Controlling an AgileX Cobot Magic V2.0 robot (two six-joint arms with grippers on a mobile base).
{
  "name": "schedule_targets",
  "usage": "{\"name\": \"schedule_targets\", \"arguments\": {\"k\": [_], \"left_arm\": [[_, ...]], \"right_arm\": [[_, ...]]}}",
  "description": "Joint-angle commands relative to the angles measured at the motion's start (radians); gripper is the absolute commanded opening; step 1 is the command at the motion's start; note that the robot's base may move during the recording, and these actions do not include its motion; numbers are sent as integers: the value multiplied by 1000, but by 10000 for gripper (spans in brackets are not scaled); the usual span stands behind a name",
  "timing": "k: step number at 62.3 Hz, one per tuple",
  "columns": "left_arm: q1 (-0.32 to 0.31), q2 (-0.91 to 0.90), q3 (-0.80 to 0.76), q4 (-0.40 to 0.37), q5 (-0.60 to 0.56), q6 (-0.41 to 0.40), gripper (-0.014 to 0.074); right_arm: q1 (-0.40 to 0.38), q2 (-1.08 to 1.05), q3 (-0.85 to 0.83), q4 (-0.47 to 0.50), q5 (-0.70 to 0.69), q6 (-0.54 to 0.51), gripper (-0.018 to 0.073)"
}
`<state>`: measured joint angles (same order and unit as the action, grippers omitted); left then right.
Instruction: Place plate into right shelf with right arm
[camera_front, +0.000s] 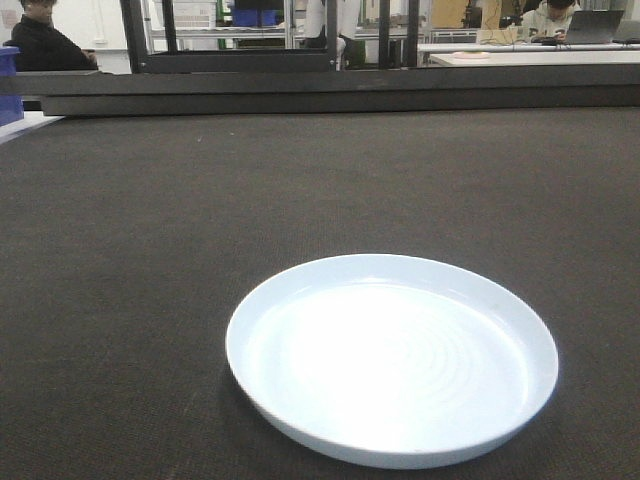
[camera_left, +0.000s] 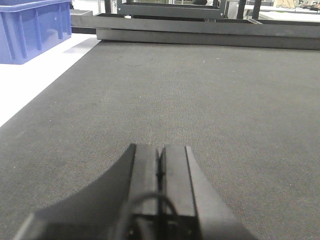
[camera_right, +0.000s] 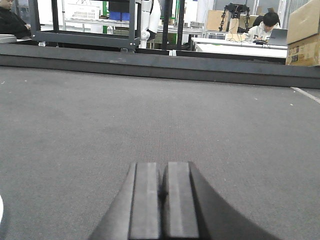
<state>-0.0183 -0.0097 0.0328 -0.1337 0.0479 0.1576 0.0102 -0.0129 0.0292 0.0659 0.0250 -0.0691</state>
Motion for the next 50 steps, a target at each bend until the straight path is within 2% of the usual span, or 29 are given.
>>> {"name": "schedule_targets", "arguments": {"k": [1,36,40,50], "left_arm": [[-2,-10,10,-8,-90,-7,-128],[-2,-10,10,-8,-90,-7,-128],[-2,-10,10,-8,-90,-7,-128],[-2,-10,10,-8,-90,-7,-128]], "right_arm": [[-1,3,-16,-1,-83,-4,52],[-1,3,-16,-1,-116,-4,52],[-1,3,-16,-1,-165,-4,52],[-1,3,-22,0,-403,29,52]]}}
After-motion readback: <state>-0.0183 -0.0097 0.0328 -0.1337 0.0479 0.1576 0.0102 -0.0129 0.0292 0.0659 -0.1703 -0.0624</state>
